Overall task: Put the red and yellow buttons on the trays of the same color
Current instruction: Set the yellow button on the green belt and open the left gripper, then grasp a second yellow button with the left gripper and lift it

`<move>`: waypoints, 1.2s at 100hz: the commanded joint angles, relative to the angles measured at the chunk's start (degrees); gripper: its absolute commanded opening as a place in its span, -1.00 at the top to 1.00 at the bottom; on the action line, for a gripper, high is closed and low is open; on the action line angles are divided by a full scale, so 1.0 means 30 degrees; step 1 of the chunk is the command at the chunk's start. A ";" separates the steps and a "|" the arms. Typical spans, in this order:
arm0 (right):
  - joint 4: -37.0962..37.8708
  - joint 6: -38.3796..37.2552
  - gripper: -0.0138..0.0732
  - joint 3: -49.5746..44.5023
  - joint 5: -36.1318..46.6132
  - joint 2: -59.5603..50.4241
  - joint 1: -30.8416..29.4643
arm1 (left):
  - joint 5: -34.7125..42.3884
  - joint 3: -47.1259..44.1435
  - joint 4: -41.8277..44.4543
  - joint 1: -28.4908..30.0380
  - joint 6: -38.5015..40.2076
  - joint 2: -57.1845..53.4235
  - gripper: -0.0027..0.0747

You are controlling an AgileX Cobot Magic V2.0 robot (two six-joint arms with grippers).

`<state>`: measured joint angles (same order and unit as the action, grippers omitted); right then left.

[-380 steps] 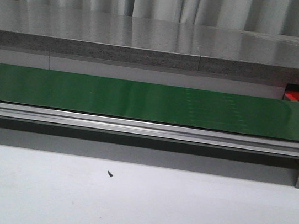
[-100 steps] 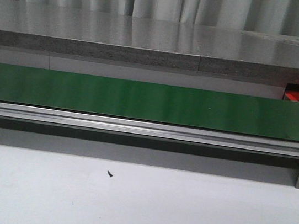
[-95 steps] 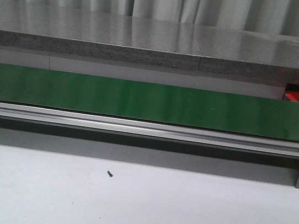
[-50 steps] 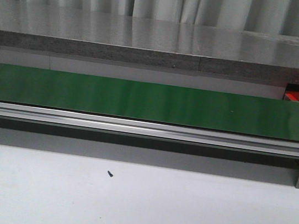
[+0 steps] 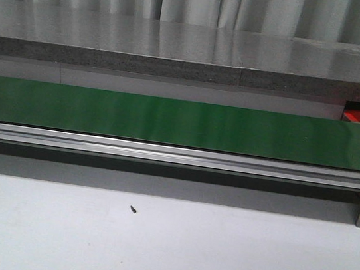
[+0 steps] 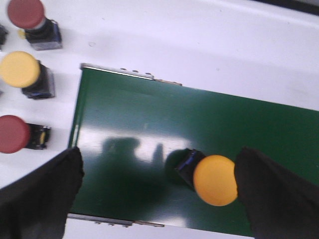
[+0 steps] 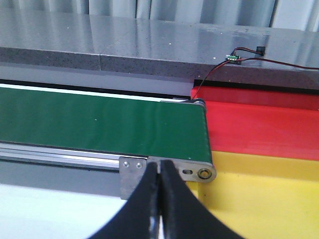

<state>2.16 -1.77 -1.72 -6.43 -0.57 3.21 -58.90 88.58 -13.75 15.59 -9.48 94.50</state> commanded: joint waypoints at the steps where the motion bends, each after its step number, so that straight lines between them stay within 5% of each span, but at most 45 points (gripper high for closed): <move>1: 0.0170 0.0024 0.84 0.0364 0.1511 -0.0338 -0.0089 | 0.1121 0.0047 0.0499 0.0893 0.0575 -0.1493 -0.63; 54: 0.0170 0.0024 0.84 0.0364 0.1511 -0.0338 -0.0089 | 0.3802 -0.2867 0.3435 0.7850 0.2419 -0.1382 -0.62; 120: 0.0170 0.0024 0.84 0.0364 0.1511 -0.0338 -0.0089 | 0.4997 -0.1851 0.2929 0.7300 0.2343 0.4021 -0.61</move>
<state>2.16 -1.77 -1.72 -6.43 -0.57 3.21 -46.26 80.36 -4.93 38.15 -2.83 107.85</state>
